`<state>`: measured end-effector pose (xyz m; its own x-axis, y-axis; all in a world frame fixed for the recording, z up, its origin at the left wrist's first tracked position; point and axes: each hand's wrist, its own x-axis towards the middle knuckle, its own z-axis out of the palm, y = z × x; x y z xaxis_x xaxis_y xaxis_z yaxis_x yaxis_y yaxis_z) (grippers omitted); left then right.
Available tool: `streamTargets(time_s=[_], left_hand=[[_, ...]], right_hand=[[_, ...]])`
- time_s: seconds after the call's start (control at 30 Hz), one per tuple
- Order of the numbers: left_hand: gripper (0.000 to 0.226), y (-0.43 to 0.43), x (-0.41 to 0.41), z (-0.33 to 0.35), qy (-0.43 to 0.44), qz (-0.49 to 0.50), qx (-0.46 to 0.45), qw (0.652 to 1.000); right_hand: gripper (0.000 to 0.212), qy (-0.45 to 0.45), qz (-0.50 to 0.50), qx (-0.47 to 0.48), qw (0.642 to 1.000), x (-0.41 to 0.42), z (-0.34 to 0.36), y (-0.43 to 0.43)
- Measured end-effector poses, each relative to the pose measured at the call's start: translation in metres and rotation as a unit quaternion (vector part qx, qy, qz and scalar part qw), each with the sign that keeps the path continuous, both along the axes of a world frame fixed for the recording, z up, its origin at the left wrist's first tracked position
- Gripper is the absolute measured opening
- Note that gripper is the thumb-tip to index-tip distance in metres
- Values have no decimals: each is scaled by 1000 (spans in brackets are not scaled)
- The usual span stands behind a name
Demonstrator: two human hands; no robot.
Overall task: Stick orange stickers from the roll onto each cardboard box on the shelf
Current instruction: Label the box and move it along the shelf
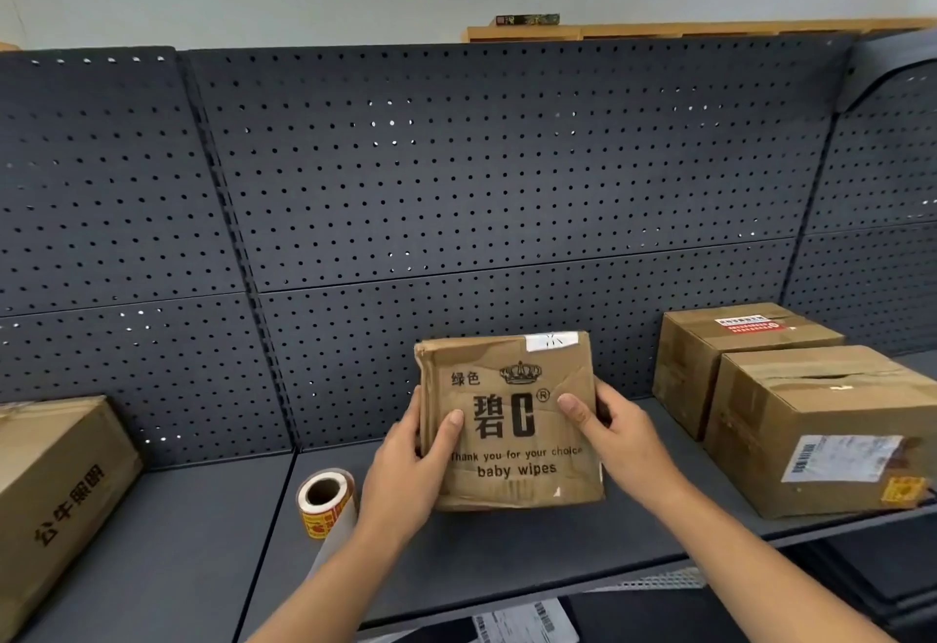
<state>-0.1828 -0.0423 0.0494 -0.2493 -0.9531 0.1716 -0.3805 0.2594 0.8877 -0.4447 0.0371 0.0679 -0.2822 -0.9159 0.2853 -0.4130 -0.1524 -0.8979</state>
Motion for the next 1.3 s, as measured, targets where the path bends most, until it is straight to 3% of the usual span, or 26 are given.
streamTargets(time_s=[0.1,0.2,0.3,0.43,0.53,0.6,0.73,0.97,1.13,1.2,1.3], left_hand=[[66,-2,8,23,-67,-3,22,997],[58,-7,14,38,-62,-34,88,994],[57,-14,13,48,-64,-23,107,992],[55,-30,4,59,-47,6,164,985],[47,-43,0,64,-5,45,232,972],[44,-48,-3,60,4,45,247,968],[43,-53,-7,57,-5,43,226,973],[50,-58,-3,52,1,51,205,977],[56,-54,22,48,-5,-20,203,979],[55,-52,36,37,-39,-3,148,988],[38,-50,58,12,-179,51,25,982]], right_hand=[[42,68,-50,14,996,3,24,1],[50,110,-75,70,989,4,40,-5],[52,99,-74,127,984,2,48,-19],[39,15,-21,186,982,5,65,-38],[63,34,-28,191,981,10,68,-49],[52,50,-28,173,983,13,61,-53],[28,64,-58,142,986,17,45,-57],[34,67,-57,144,986,17,49,-49],[49,35,-92,109,989,18,50,-44],[44,79,-105,74,989,20,51,-40],[35,159,-101,30,982,29,54,-36]])
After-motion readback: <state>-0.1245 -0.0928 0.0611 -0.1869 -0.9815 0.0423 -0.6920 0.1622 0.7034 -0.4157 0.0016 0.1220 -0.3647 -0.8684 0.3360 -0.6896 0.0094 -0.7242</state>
